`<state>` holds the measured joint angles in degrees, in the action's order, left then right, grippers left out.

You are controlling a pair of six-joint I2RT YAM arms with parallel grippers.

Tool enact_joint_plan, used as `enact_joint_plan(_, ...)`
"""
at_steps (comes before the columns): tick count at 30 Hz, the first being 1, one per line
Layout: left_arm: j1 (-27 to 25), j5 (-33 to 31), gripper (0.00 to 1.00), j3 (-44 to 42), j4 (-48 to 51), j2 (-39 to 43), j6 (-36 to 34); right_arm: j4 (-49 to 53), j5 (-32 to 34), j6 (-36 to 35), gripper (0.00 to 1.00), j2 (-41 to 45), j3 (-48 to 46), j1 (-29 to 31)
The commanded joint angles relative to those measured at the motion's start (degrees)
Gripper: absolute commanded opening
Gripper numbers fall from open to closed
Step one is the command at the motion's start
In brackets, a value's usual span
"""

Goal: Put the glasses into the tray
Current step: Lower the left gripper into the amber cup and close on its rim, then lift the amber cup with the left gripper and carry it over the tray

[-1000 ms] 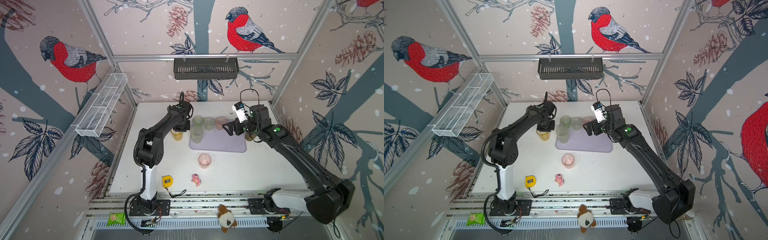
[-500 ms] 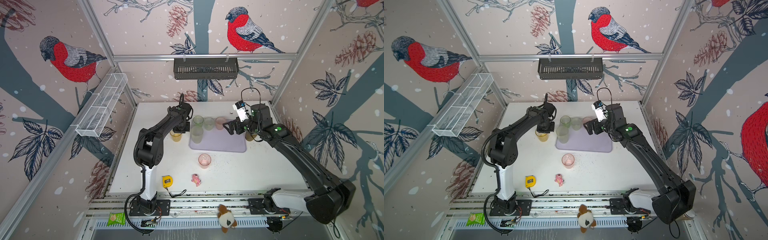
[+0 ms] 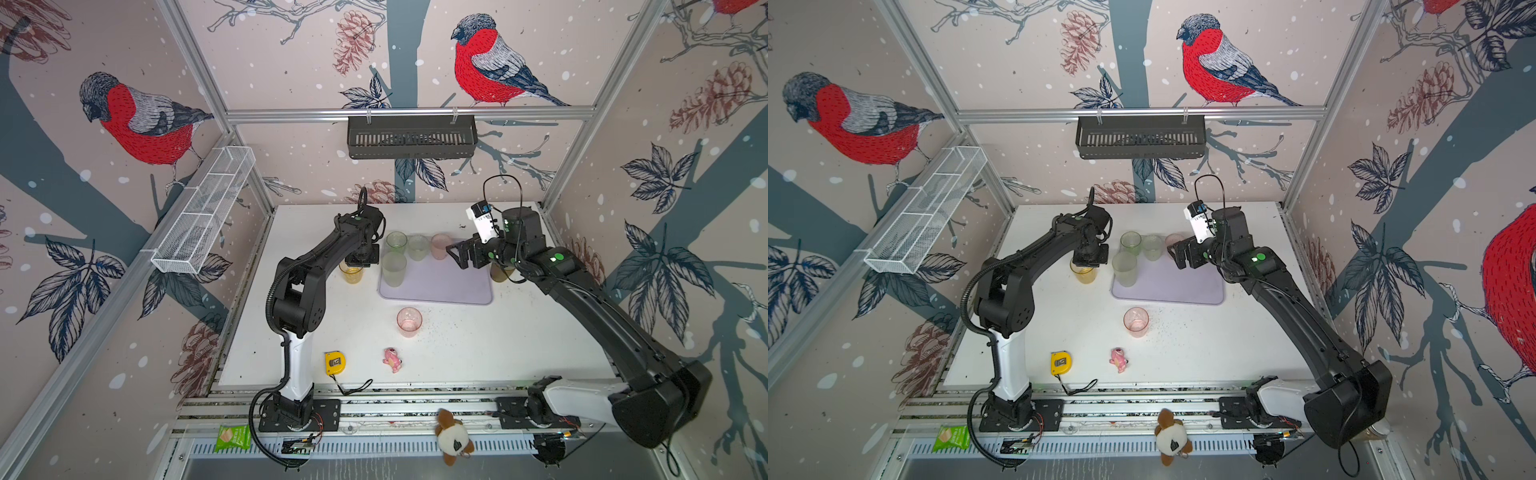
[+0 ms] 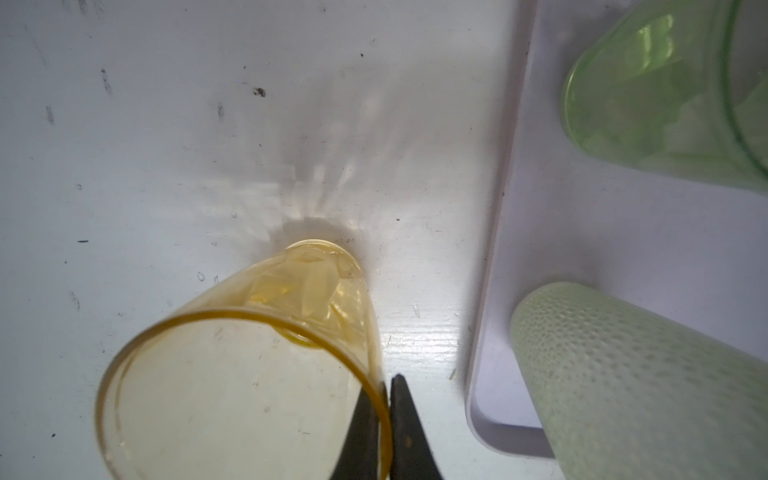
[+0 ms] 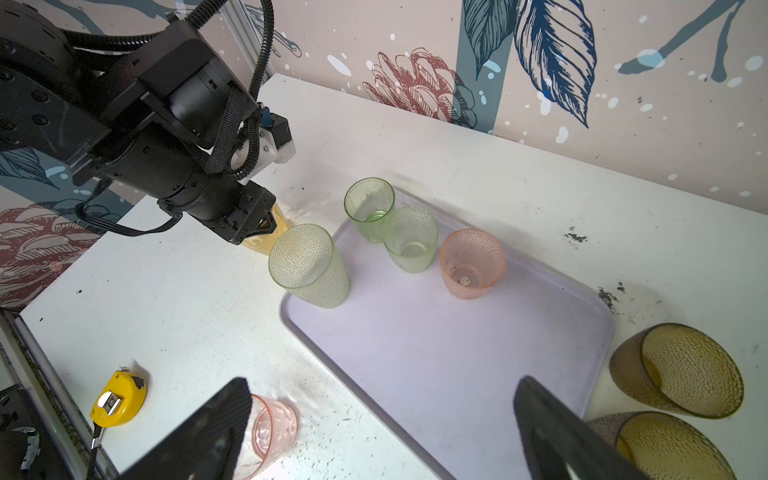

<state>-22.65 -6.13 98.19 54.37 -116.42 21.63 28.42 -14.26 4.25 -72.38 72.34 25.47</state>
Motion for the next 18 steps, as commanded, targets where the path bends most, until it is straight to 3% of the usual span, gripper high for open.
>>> enact_joint_plan(1, -0.02, -0.75, 0.0, 0.62, 1.7, 0.58, -0.36, -0.4, 0.2, -0.78, 1.0, 0.31, 0.1, -0.08)
enact_joint_plan(18, -0.03, -1.42, 0.0, 0.24, 2.55, 1.85, 0.01, -0.85, 0.29, -0.75, 1.0, 0.31, -0.86, -0.93)
